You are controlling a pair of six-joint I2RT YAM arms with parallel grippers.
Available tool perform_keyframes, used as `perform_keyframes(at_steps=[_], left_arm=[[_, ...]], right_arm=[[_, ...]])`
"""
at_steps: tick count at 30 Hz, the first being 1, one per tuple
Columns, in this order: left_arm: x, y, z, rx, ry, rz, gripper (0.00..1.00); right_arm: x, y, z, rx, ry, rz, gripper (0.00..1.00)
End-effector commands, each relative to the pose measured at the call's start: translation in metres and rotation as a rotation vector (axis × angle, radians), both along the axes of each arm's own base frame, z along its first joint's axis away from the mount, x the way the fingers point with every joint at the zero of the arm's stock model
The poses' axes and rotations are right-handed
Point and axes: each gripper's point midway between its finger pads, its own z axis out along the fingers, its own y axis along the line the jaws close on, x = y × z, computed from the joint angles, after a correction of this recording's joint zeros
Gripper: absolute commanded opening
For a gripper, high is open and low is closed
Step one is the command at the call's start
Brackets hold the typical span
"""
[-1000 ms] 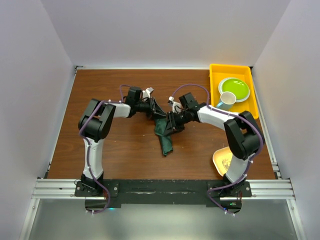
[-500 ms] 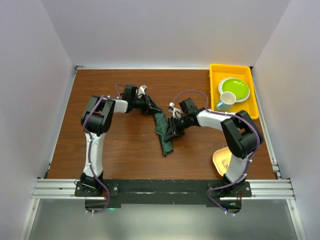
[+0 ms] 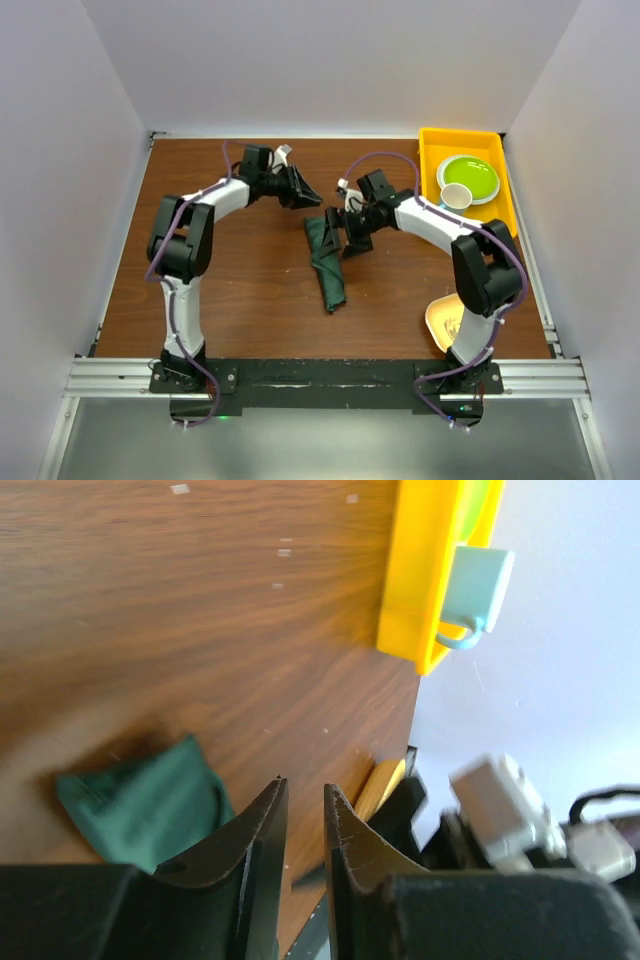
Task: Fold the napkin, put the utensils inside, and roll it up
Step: Roll the napkin with the utensil, then neatly place the rolled napkin to the corner
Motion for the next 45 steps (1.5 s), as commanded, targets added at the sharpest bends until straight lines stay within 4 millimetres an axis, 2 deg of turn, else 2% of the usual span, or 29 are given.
perform_keyframes(at_steps=[1, 3, 4, 5, 6, 7, 8, 9, 11, 14, 15, 16, 17, 23, 25, 30, 38, 44, 45], left_arm=[[-0.014, 0.017, 0.062, 0.085, -0.164, -0.01, 0.29], [-0.03, 0.023, 0.06, 0.144, -0.175, -0.027, 0.33], [-0.042, 0.022, 0.052, 0.174, -0.156, -0.049, 0.37], [-0.056, 0.024, 0.046, 0.211, -0.117, -0.071, 0.43], [-0.059, 0.03, 0.046, 0.281, -0.158, -0.062, 0.51], [-0.07, 0.027, 0.042, 0.326, -0.156, -0.075, 0.57], [-0.077, 0.029, 0.04, 0.363, -0.154, -0.073, 0.57], [-0.08, 0.032, 0.045, 0.396, -0.179, -0.049, 0.56], [-0.094, 0.03, 0.036, 0.425, -0.158, -0.048, 0.55], [-0.108, 0.022, 0.02, 0.427, -0.114, -0.071, 0.6], [-0.114, 0.019, 0.01, 0.416, -0.085, -0.088, 0.61], [-0.116, 0.017, 0.006, 0.41, -0.081, -0.096, 0.68], [-0.114, 0.015, 0.004, 0.395, -0.092, -0.095, 0.68], [-0.111, 0.013, -0.014, 0.399, -0.075, -0.102, 0.69], [-0.118, 0.01, -0.025, 0.386, -0.038, -0.13, 0.69], [-0.123, 0.007, -0.04, 0.356, -0.013, -0.146, 0.69], [-0.13, 0.005, -0.06, 0.341, 0.016, -0.171, 0.65], [-0.129, 0.003, -0.066, 0.33, 0.016, -0.172, 0.54], [-0.129, 0.003, -0.067, 0.326, 0.016, -0.177, 0.48]], right_arm=[[0.028, -0.018, 0.021, -0.125, -0.105, -0.049, 0.98], [0.041, -0.025, 0.022, -0.159, -0.121, -0.103, 0.98], [0.049, -0.026, 0.027, -0.165, -0.123, -0.139, 0.98], [0.055, -0.034, 0.027, -0.182, -0.118, -0.174, 0.98], [0.056, -0.04, 0.027, -0.203, -0.102, -0.191, 0.98], [0.065, -0.049, 0.029, -0.235, -0.119, -0.216, 0.98], [0.071, -0.06, 0.03, -0.259, -0.123, -0.237, 0.98], [0.069, -0.071, 0.028, -0.303, -0.108, -0.241, 0.98], [0.079, -0.098, 0.034, -0.388, -0.15, -0.283, 0.98], [0.074, -0.123, 0.044, -0.396, -0.156, -0.308, 0.98], [0.073, -0.123, 0.047, -0.372, -0.159, -0.309, 0.98], [0.066, -0.126, 0.045, -0.356, -0.149, -0.301, 0.98], [0.062, -0.125, 0.052, -0.324, -0.163, -0.294, 0.98], [0.041, -0.129, 0.046, -0.318, -0.167, -0.253, 0.98], [0.034, -0.128, 0.043, -0.302, -0.163, -0.245, 0.98], [0.03, -0.129, 0.041, -0.295, -0.165, -0.241, 0.98], [0.032, -0.126, 0.045, -0.283, -0.173, -0.235, 0.98], [0.032, -0.127, 0.046, -0.29, -0.169, -0.232, 0.98], [0.033, -0.126, 0.048, -0.289, -0.173, -0.234, 0.98]])
